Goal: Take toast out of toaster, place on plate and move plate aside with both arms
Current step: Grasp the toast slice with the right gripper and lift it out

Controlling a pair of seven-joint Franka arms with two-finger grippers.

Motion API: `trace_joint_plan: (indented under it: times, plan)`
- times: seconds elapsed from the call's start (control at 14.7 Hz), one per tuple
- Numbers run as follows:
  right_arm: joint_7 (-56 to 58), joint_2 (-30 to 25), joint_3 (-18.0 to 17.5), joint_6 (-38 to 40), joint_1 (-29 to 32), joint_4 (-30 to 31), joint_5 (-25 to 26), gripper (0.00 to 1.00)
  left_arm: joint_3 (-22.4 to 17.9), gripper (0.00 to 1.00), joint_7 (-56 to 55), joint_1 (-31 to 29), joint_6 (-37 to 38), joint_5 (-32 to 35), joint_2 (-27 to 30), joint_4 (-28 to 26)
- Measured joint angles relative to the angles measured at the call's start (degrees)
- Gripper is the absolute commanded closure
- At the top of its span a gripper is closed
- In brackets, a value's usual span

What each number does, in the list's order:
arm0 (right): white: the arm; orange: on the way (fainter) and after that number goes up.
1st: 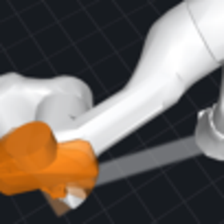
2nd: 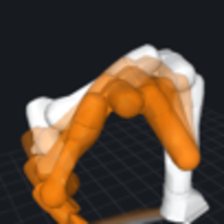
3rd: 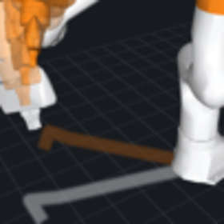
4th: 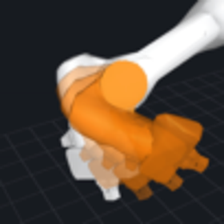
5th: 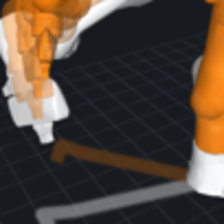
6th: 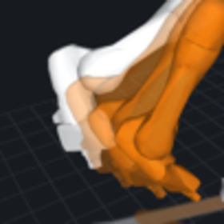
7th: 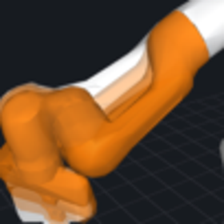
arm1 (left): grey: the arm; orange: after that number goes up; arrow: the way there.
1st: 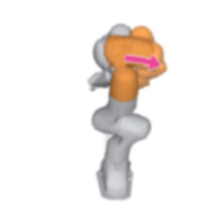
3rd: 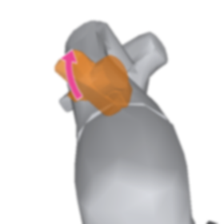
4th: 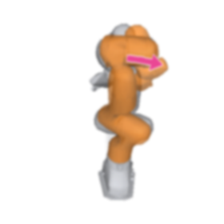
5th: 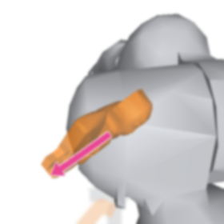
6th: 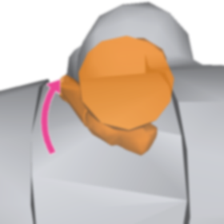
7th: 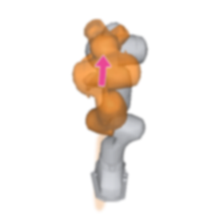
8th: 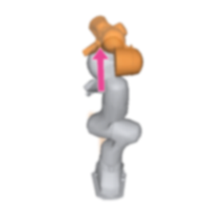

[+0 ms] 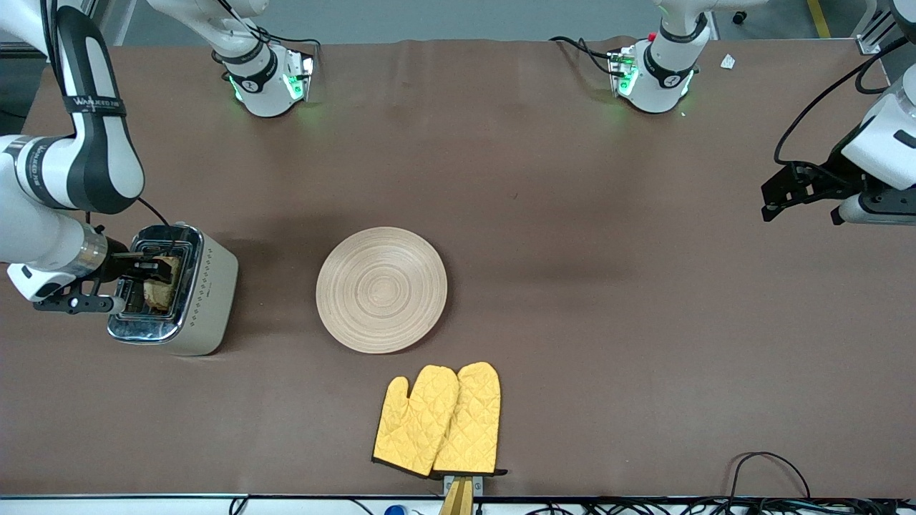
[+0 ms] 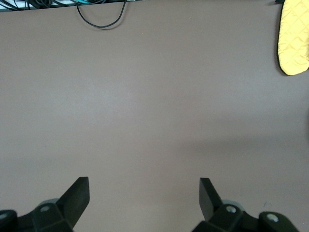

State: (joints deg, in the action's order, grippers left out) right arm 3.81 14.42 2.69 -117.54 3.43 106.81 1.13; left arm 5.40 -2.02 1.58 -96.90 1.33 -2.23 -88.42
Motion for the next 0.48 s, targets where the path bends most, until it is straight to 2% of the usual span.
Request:
trace_joint_plan:
  times: [0.07, 0.48]
  plan:
    - [0.0, 0.1, 0.0, -0.1, 0.1, 0.0, 0.0, 0.98, 0.0, 0.00, 0.0, -0.1, 0.0, 0.0, -0.1, 0.0]
    - [0.4, 0.3, 0.0, -0.2, 0.9, -1.2, 0.1, 1.00, -0.4, 0.00, 0.0, -0.5, -0.1, 0.0, -0.2, 0.2]
